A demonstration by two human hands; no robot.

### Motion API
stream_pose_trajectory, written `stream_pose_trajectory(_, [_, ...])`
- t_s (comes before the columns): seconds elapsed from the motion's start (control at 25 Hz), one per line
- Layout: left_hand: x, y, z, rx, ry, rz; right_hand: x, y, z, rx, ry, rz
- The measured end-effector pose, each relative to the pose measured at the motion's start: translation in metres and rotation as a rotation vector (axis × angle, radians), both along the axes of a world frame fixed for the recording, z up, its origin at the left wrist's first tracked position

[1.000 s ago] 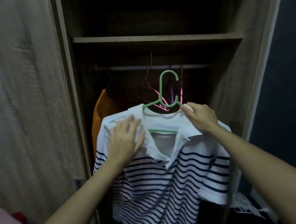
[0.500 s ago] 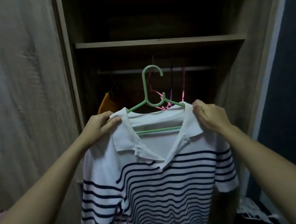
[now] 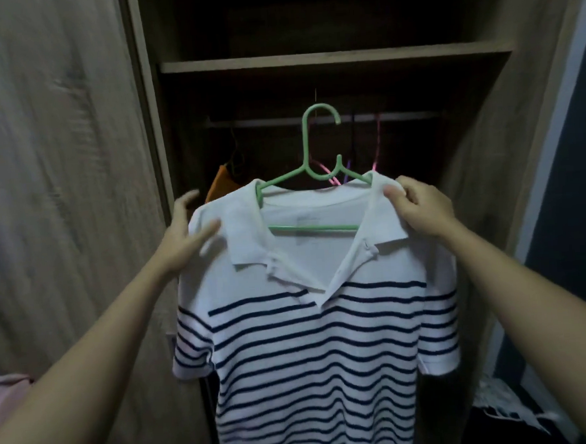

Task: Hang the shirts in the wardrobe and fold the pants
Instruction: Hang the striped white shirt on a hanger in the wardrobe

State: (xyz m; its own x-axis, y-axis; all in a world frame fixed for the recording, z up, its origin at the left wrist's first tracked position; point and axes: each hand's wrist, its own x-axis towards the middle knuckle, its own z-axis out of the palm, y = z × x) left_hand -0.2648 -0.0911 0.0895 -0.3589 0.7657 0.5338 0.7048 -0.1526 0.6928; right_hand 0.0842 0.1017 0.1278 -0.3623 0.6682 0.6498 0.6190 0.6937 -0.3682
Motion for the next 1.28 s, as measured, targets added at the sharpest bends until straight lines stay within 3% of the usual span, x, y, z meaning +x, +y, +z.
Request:
stream_pose_trajectory(0.16, [-0.011,-0.022,-0.065,-0.141,0.060,0.053,0.016,0.002,0.003,0.030,0.045,-0.057])
stream_pose_trajectory(0.32, [-0.036,-0.029,-0.055,0.041,-0.067,0.165,0.026,0.004,0.003,0.058,0.023,-0.042])
stream_pose_trajectory(0.4, [-0.039,-0.029,-0.051,-0.056,0.015,0.238,0.028,0.006,0.001,0.051,0.046,-0.025])
stream_pose_trajectory(0.48, [-0.034,-0.025,-0.039,-0.130,-0.017,0.170,0.027,0.007,-0.001,0.033,0.057,-0.007])
stream_pose_trajectory(0.6, [-0.019,-0.016,0.008,0.052,-0.220,-0.052,0.021,0.004,-0.004,0.015,0.073,0.009])
stream_pose_trajectory(0.64, [-0.009,-0.012,0.026,0.030,-0.160,-0.103,0.018,0.003,-0.004,0.020,0.077,0.010])
stream_pose_trajectory(0.8, [0.028,0.005,0.059,-0.238,0.465,-0.041,0.009,-0.004,0.000,0.035,0.089,0.036])
stream_pose_trajectory(0.92, [0.024,0.012,0.056,-0.176,0.622,0.067,0.008,-0.008,-0.001,0.048,0.066,0.053])
stream_pose_trajectory(1.16, [0.024,0.009,0.042,-0.002,0.494,0.028,0.005,-0.018,0.001,0.024,0.027,0.095])
stream_pose_trajectory(1.28, [0.018,0.000,0.042,0.072,0.340,0.047,0.010,-0.021,-0.003,0.023,0.036,0.044])
